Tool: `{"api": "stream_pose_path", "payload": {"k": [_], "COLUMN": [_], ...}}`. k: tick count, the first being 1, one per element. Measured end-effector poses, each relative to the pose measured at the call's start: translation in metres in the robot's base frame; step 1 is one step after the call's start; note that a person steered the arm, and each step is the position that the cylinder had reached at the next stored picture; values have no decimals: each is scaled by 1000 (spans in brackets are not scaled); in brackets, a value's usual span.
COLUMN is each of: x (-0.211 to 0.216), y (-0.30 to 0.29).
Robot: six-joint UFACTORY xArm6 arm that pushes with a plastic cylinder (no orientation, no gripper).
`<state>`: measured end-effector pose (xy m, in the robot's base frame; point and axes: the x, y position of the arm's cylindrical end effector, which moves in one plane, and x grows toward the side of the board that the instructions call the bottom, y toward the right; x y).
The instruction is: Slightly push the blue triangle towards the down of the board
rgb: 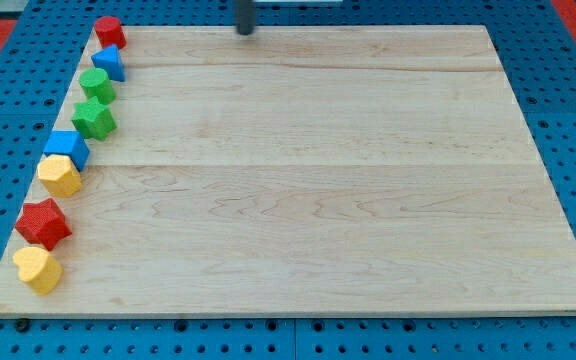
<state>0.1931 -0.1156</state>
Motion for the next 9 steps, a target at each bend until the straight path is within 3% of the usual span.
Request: {"api": "stream_pose_path", "payload": {"k": [1, 3, 4, 9], "x": [-1, 2, 24, 51], "y": [-53, -62, -60, -141]}}
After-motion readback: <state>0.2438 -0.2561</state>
